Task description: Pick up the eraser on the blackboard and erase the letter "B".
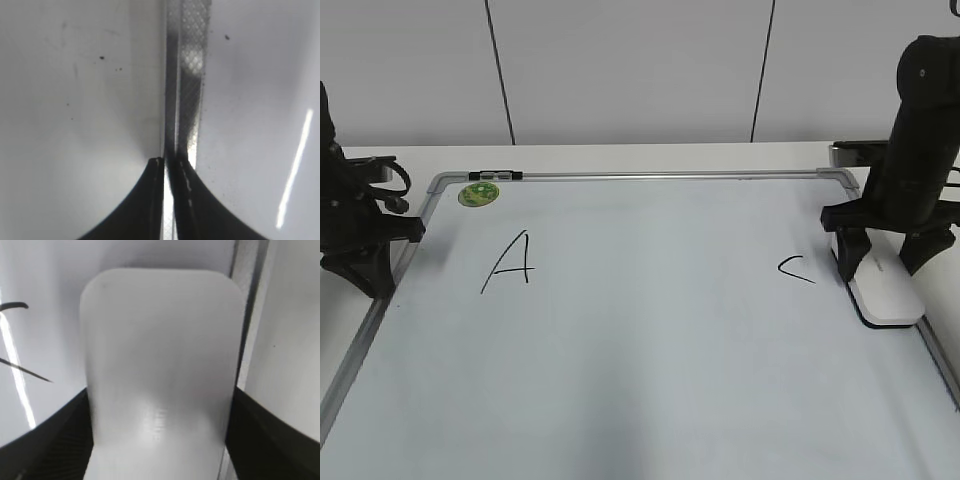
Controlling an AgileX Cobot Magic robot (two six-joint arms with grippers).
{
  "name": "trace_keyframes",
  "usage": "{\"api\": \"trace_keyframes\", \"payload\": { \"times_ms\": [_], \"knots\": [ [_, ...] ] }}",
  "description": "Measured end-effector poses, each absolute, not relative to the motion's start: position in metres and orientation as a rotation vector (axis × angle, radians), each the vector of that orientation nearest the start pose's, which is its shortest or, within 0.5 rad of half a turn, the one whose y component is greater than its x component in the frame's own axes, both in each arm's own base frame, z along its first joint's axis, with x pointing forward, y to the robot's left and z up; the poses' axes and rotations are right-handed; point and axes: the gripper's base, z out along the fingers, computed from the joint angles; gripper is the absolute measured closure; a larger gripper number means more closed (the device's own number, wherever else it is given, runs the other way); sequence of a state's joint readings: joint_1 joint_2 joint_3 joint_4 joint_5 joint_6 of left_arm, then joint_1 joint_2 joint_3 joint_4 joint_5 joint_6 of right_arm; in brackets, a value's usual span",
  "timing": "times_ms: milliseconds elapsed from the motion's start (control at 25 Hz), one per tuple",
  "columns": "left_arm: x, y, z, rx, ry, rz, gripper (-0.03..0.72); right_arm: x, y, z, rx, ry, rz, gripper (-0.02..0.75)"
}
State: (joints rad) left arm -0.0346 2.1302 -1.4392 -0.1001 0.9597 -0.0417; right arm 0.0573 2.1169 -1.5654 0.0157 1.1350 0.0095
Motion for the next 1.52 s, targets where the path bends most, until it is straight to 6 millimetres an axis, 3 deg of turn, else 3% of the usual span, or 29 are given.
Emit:
{"api": "trace_keyframes", "payload": {
  "times_ms": [200, 480, 600, 840, 960, 1160, 1400, 1520],
  "knots": [
    [0.402, -0.021, 0.127, -0.101, 3.132, -0.129, 0.657, 0.412, 0.025, 0.163, -0.065, 3.162, 0.021, 0.111],
    [0.402, -0.021, 0.127, -0.1, 3.133, -0.129, 0.652, 0.419, 0.024, 0.18, -0.075, 3.15, -0.001, 0.107],
    [0.405, -0.02, 0.134, -0.085, 3.115, -0.112, 0.58, 0.421, 0.024, 0.185, -0.07, 3.137, 0.0, 0.107],
    [0.408, -0.014, 0.183, -0.06, 2.994, -0.012, 0.301, 0.421, 0.024, 0.185, -0.066, 3.141, 0.0, 0.107],
    [0.403, -0.012, 0.202, -0.083, 2.967, 0.018, 0.212, 0.421, 0.024, 0.185, -0.07, 3.141, -0.01, 0.108],
    [0.393, -0.011, 0.224, -0.103, 2.964, 0.022, 0.178, 0.42, 0.024, 0.193, -0.04, 3.124, -0.008, 0.133],
    [0.379, -0.011, 0.25, -0.109, 2.96, 0.022, 0.178, 0.411, 0.023, 0.233, -0.007, 3.03, 0.0, 0.186],
    [0.367, -0.01, 0.269, -0.109, 2.916, 0.017, 0.178, 0.397, 0.025, 0.253, 0.002, 2.994, 0.014, 0.195]
  ]
}}
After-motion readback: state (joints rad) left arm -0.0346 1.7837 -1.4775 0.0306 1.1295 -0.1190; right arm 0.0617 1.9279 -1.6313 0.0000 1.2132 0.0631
